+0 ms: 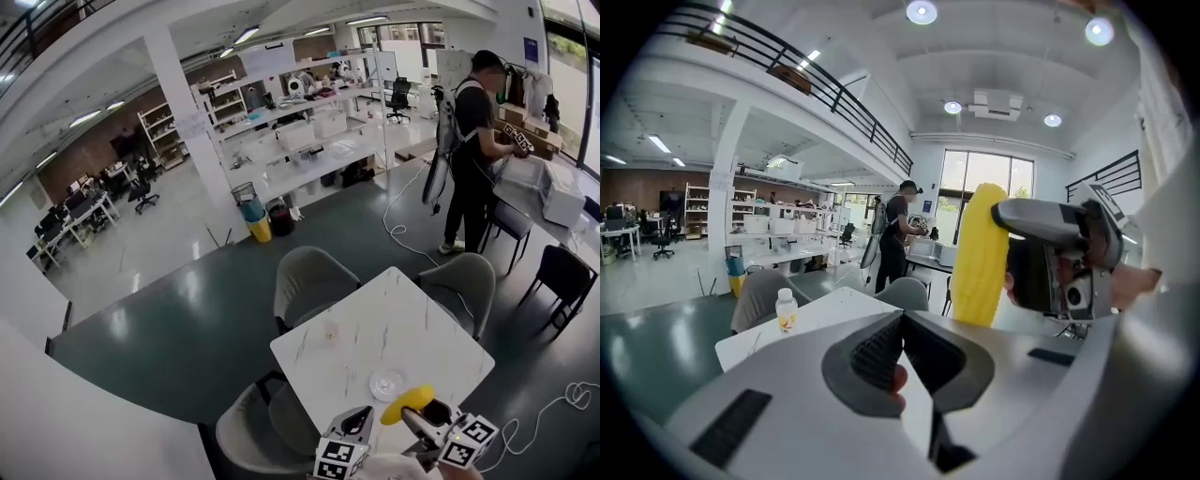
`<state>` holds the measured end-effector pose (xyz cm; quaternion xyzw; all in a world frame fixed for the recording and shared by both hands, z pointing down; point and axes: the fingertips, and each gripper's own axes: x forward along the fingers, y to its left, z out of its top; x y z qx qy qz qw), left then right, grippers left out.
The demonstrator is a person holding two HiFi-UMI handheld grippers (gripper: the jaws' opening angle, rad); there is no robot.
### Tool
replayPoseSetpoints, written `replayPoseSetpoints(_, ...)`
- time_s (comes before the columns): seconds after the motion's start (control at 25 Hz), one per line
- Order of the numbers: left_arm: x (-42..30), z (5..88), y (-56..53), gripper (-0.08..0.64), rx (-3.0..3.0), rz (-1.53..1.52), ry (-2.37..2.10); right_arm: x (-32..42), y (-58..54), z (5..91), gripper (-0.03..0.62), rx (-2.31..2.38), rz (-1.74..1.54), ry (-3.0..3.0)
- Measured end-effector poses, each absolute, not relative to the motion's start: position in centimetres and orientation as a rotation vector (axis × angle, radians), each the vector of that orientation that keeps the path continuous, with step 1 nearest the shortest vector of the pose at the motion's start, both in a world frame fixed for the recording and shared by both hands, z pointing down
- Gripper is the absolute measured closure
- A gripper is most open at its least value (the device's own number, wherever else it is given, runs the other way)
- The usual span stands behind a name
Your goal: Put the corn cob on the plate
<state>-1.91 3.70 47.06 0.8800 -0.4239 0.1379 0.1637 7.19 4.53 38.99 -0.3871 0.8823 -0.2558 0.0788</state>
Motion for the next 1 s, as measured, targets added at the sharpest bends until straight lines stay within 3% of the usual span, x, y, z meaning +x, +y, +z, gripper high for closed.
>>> replayPoseSetpoints(0.48,-0.1,47.1,-1.0,0.552,2.429,0.376,-1.315,11.3,-2.3,37.5,0.373,-1.069,-0.67,2.838)
replayPoseSetpoints(1.0,-5.3,48.1,-5.9,0.552,2.119,0.189,-1.575,7.8,-8.9,40.3,0.373,-0.949,-0.801,2.926)
